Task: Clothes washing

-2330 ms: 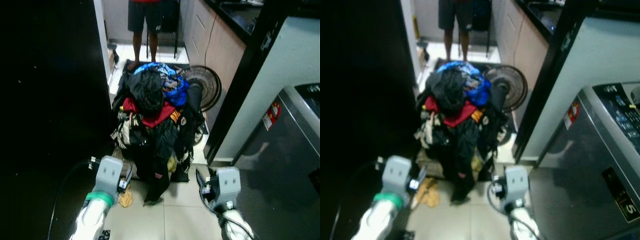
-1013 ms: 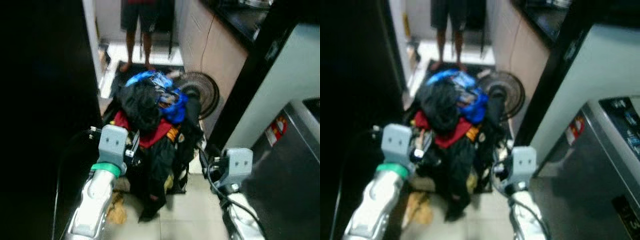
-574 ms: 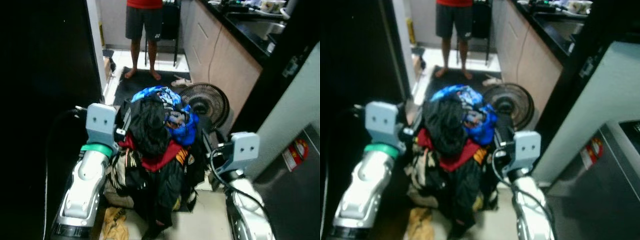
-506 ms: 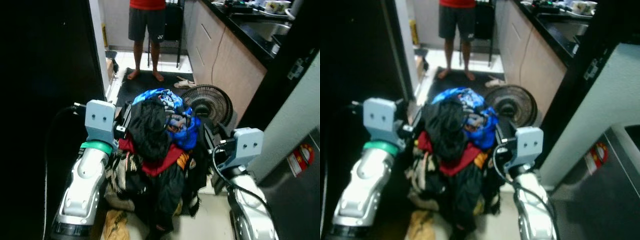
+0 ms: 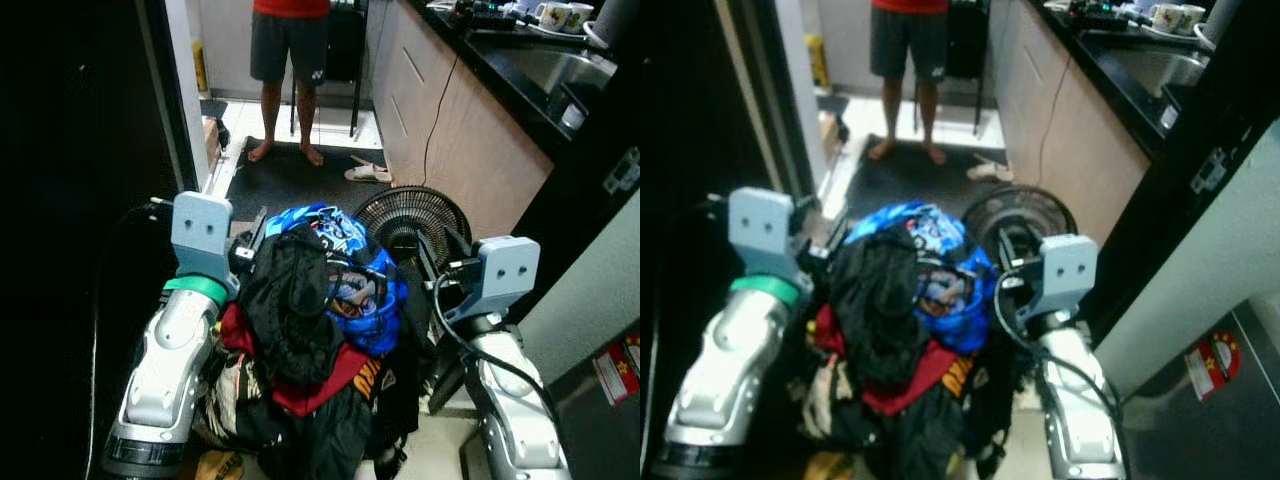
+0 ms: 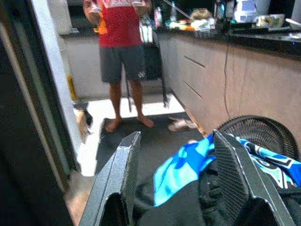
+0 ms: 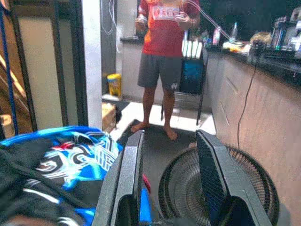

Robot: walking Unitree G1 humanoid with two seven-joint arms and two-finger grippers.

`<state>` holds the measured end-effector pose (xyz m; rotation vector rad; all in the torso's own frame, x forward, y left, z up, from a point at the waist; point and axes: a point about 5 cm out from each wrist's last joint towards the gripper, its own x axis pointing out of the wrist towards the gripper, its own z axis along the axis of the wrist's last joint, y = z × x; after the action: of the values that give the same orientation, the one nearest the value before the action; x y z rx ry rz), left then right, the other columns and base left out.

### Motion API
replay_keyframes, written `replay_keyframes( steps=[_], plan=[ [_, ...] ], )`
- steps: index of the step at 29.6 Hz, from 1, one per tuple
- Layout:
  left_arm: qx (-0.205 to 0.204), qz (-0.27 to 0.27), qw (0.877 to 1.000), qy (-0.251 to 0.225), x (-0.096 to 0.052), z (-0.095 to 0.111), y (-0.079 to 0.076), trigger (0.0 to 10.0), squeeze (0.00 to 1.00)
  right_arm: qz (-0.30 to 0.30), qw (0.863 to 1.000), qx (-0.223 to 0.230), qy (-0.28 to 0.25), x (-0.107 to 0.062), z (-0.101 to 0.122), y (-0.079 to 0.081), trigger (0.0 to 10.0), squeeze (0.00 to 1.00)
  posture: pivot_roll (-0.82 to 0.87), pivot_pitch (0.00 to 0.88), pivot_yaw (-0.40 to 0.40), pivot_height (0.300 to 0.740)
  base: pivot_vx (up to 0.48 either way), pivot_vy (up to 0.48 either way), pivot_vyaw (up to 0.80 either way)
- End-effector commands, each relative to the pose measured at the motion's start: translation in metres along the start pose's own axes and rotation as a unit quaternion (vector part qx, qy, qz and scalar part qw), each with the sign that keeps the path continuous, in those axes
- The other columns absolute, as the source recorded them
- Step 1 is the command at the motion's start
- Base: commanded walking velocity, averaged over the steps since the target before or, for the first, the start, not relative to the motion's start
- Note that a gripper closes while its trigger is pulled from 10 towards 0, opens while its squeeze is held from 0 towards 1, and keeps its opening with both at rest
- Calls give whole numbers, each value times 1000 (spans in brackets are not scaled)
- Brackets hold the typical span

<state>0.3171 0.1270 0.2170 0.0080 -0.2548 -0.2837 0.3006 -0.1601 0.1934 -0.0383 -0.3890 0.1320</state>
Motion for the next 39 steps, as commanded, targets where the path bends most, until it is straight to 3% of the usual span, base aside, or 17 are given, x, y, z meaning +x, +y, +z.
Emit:
replay_keyframes(
  steps=[1, 4, 6, 8, 9, 10, 12, 14, 15, 16, 17, 18, 30, 31, 33, 34, 39],
  plan=[
    [-39, -31, 998, 34, -1, -6, -3, 10000, 0, -2, 1000, -7, 10, -2, -3, -3, 10000, 0, -82, 40, 10, 740, 0, 0, 0],
    [-54, -72, 993, 80, -6, -13, -4, 10000, 0, -4, 1000, -15, 12, -1, -3, -6, 10000, 0, -82, 40, 10, 740, 0, 0, 0],
    [-54, -72, 993, 80, -6, -13, -4, 10000, 0, -4, 1000, -15, 12, -1, -3, -6, 10000, 0, -82, 40, 10, 740, 0, 0, 0],
    [-58, -99, 985, 126, -16, -24, -5, 10000, 0, -7, 1000, -20, 17, -1, -5, -11, 10000, 0, -80, 37, 12, 740, 0, 0, 0],
    [-58, -99, 985, 126, -16, -24, -5, 10000, 0, -7, 1000, -20, 17, -1, -5, -11, 10000, 0, -80, 37, 12, 740, 0, 0, 0],
    [-70, -92, 980, 160, -21, -35, -4, 10000, 0, -10, 999, -23, 20, -1, -7, -13, 10000, 0, -80, 37, 12, 740, 0, 0, 0],
    [-70, -92, 980, 160, -21, -35, -4, 10000, 0, -10, 999, -23, 20, -1, -7, -13, 10000, 0, -80, 37, 12, 740, 0, 0, 0],
    [-68, -71, 974, 203, -26, -53, -3, 10000, 47, -14, 999, -28, 26, -1, -10, -17, 10000, 0, -75, 38, 9, 740, 0, 0, 0],
    [-60, -67, 973, 214, -27, -59, -3, 10000, 298, -14, 999, -30, 28, 0, -12, -18, 10000, 0, -75, 38, 9, 740, 0, 0, 0],
    [-60, -67, 973, 214, -27, -59, -3, 10000, 298, -14, 999, -30, 28, 0, -12, -18, 10000, 0, -75, 38, 9, 740, 0, 0, 0],
    [-61, -64, 971, 220, -28, -63, -5, 10000, 776, -15, 999, -31, 29, 0, -13, -20, 10000, 0, -73, 40, 5, 740, 0, 0, 0],
    [-62, -67, 970, 225, -28, -65, -6, 10000, 1000, -16, 999, -32, 32, 0, -14, -21, 10000, 0, -73, 40, 5, 740, 0, 0, 0],
    [-78, -52, 970, 223, -11, -55, -4, 10000, 1000, -21, 998, -34, 42, -1, -19, -25, 10000, 0, -72, 44, 4, 740, 0, 0, 0],
    [-77, -44, 969, 229, -8, -57, -2, 10000, 0, -21, 998, -34, 42, -1, -20, -25, 10000, 0, -71, 49, 3, 740, 0, 0, 0],
    [-76, -37, 968, 235, -5, -60, 0, 10000, 0, -21, 998, -34, 42, -1, -20, -24, 10000, 0, -71, 49, 3, 740, 0, 0, 0],
    [-78, -32, 968, 238, -4, -62, 1, 0, 0, -21, 998, -34, 42, -1, -20, -24, 10000, 0, -75, 56, 5, 740, 0, 0, 0],
    [-80, -25, 967, 243, -6, -67, 3, 0, 0, -24, 998, -35, 43, -1, -20, -27, 10000, 0, -78, 58, 6, 740, 0, 0, 0]
  ],
)
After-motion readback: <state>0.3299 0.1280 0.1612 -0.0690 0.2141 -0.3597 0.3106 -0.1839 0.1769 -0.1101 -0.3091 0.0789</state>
